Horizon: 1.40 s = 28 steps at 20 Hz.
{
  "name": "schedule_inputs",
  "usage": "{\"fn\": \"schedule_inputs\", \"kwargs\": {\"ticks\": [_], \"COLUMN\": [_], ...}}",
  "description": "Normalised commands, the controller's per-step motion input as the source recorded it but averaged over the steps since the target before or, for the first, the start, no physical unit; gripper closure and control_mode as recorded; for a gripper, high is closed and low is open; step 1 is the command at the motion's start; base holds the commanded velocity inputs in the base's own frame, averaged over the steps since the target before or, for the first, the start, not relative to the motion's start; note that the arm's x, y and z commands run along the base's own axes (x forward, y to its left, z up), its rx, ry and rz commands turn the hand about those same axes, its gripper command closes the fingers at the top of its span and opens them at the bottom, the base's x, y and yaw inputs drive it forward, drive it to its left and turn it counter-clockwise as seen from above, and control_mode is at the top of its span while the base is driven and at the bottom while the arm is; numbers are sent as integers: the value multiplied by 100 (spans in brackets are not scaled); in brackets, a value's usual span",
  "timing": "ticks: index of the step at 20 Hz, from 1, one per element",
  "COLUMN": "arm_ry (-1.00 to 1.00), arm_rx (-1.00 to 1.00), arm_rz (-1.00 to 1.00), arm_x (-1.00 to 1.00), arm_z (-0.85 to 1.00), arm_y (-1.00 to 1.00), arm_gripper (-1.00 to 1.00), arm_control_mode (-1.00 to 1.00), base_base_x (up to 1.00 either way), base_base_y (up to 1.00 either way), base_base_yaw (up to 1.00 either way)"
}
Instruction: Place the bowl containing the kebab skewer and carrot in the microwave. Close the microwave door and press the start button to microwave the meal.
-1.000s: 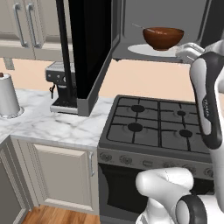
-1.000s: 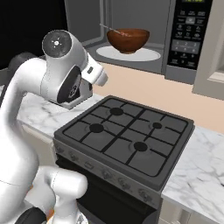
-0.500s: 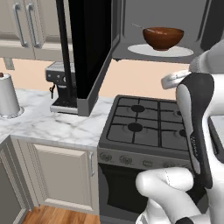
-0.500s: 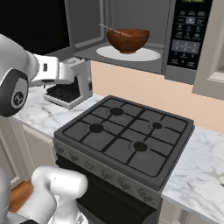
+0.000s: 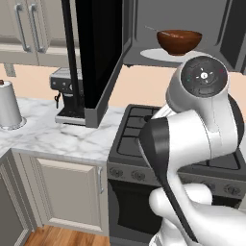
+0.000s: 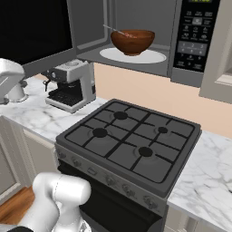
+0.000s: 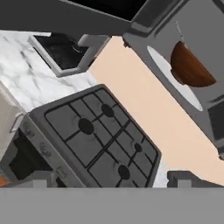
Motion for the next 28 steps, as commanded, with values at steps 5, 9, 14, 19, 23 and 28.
{"fn": "schedule_inputs", "kwargs": {"ticks": [5, 9, 14, 19, 23, 28], "arm_ry": [-28, -32, -21, -18, -3, 0], "arm_rx": [-40, -28, -30, -28, -21, -5], "arm_rz": [7, 1, 3, 1, 0, -1], "arm_x": [-50, -61, -28, -4, 8, 52], "arm_z": [-37, 7, 9, 0, 0, 0], "arm_y": [73, 74, 92, 98, 88, 46], "arm_gripper": [-100, -100, -100, -100, -100, -100], "arm_control_mode": [-100, -100, -100, -100, -100, -100], "base_base_x": [0, 0, 0, 0, 0, 0], "base_base_y": [0, 0, 0, 0, 0, 0], "base_base_yaw": [0, 0, 0, 0, 0, 0]}}
